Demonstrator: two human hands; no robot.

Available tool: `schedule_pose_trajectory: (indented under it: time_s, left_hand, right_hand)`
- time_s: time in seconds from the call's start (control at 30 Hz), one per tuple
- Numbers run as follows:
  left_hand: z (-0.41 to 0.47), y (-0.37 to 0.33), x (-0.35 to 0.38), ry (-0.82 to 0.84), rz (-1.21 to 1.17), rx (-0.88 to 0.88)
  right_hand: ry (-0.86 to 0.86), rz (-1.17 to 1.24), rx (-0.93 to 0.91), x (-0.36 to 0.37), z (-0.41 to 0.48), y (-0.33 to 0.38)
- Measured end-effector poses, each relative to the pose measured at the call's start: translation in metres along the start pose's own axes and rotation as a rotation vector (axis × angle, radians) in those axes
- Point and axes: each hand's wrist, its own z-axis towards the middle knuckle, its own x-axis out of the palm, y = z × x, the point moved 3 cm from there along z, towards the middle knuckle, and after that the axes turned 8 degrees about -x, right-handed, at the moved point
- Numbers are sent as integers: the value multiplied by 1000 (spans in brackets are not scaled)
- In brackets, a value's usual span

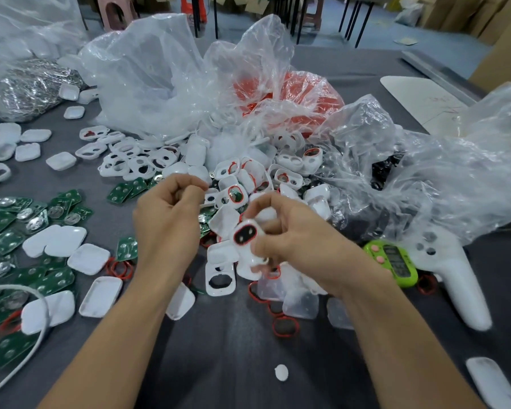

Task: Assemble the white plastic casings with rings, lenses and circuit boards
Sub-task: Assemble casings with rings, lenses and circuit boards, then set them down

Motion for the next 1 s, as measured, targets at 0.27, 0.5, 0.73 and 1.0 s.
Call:
schedule_pose_trajectory:
  time_s: [0.27,0.5,0.73,1.0]
  left_hand:
    - [-5,-12,-14,104,345,117]
    - [-22,-24,-16,756,839,323]
    - [-18,17,-1,817,993,363]
    - [7,19,30,502,843,475]
  right_hand:
    - [72,-649,-42,41,-79,-21]
    - [-313,-853,-171,16,-92,-35]
    - [-198,-956,-273,-2,-39,-48]
    - [-292,-946,-220,-14,28,-28]
